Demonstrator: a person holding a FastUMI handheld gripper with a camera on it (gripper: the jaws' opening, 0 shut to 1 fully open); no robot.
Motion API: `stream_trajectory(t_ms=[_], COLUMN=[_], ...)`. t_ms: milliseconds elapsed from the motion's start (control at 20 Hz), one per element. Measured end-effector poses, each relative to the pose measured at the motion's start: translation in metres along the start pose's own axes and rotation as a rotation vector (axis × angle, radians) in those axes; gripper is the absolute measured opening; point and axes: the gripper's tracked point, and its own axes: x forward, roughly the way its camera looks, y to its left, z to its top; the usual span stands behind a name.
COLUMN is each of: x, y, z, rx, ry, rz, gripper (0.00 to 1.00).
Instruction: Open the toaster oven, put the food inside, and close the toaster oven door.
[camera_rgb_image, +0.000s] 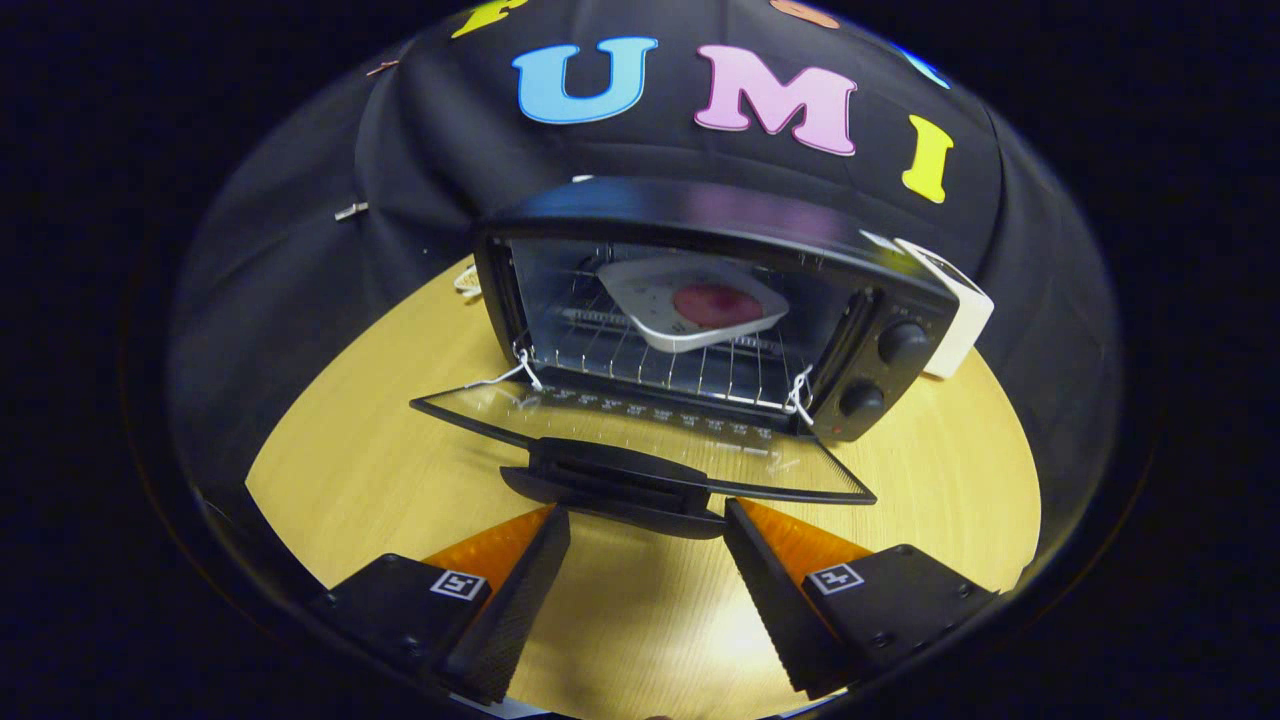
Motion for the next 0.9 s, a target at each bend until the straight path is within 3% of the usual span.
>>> stream_trajectory(t_ms=[250, 450, 550, 900], x=[-0.003, -0.013, -0.018, -0.081], y=[-0.011, -0.028, -0.036, -0.060], z=[0.057, 0.101, 0.117, 0.158], rx=[-0.023, 0.069, 0.057, -0.010], ry=[-0.129, -0.198, -0.240, -0.416], rz=[0.018, -0.009, -0.014, -0.018], gripper=[1.00, 1.00, 1.00, 1.00])
